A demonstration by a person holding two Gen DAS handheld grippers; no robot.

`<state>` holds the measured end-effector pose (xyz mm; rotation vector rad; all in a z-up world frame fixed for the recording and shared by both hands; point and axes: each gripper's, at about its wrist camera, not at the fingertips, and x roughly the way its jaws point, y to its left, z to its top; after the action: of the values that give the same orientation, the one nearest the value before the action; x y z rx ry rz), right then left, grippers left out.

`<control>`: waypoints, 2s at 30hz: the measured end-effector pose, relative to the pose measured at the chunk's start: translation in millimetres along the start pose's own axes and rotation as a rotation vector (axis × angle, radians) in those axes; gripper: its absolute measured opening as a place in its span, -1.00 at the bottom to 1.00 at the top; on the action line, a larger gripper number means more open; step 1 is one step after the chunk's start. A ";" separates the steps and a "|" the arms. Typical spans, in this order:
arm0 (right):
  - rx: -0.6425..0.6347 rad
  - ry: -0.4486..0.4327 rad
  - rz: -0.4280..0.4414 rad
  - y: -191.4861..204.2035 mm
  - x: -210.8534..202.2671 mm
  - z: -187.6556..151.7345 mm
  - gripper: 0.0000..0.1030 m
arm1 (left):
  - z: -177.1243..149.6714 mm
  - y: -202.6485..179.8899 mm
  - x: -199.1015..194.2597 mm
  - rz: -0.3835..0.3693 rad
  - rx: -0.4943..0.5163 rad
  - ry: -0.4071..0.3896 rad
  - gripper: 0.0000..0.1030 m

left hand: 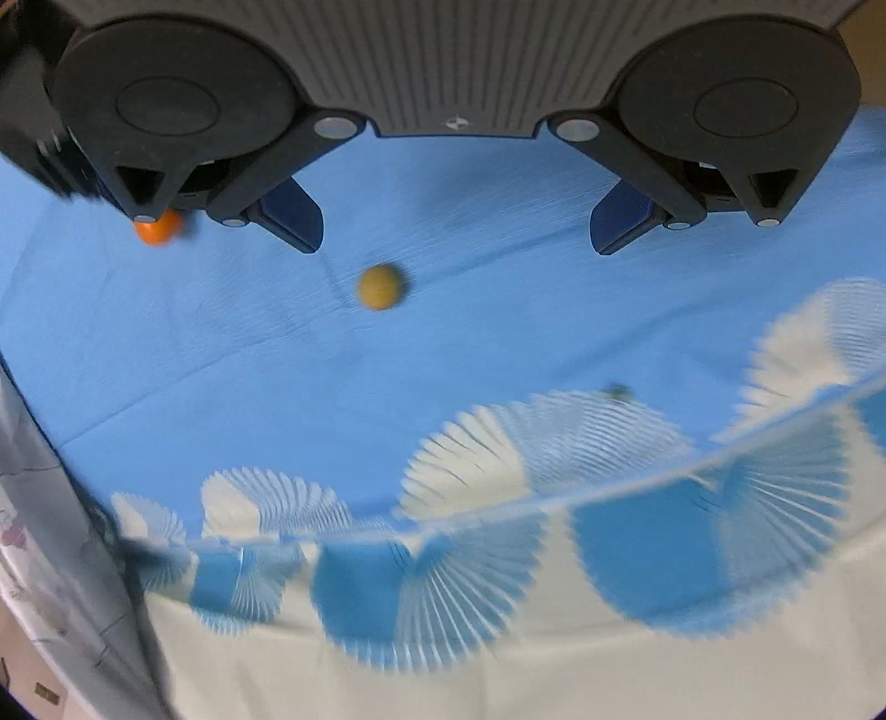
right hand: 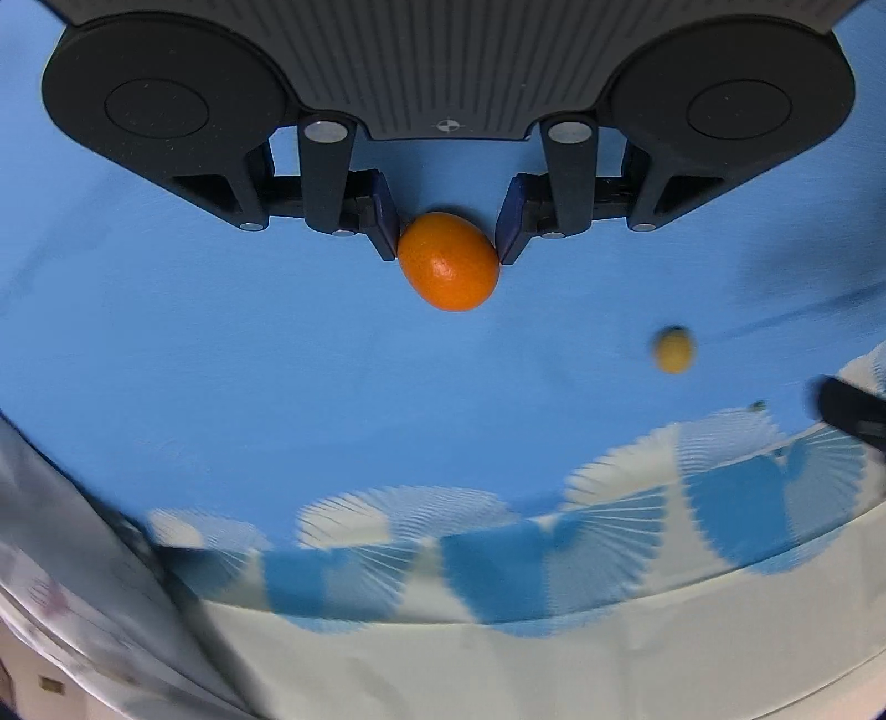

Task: Organize fruits
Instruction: 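Grasp a yellow plum with the left tool while the right tool grasps a small orange kumquat, then carry the yellow plum and kumquat over the box, lowering them inside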

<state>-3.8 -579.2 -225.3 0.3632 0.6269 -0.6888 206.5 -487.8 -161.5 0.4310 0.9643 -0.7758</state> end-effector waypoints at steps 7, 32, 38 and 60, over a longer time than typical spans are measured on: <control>0.019 -0.028 0.000 -11.9 10.8 -1.4 -0.22 | 19.7 -19.4 77.1 -0.026 -0.048 0.106 0.79; 0.059 -0.064 0.169 60.3 -148.6 -2.6 -0.28 | -99.2 9.2 -156.8 0.128 -0.001 -0.044 -0.47; -0.015 -0.088 0.251 111.0 -225.7 -21.3 -0.65 | -148.4 41.5 -236.3 0.152 -0.065 -0.069 -0.47; -0.357 0.209 0.620 200.8 -167.3 -82.3 0.22 | -161.1 126.7 -242.2 0.238 -0.191 -0.017 -0.47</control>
<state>-0.9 -313.4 -158.7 0.2751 0.7698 0.0586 128.7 -205.9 -38.4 0.3642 0.9413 -0.4666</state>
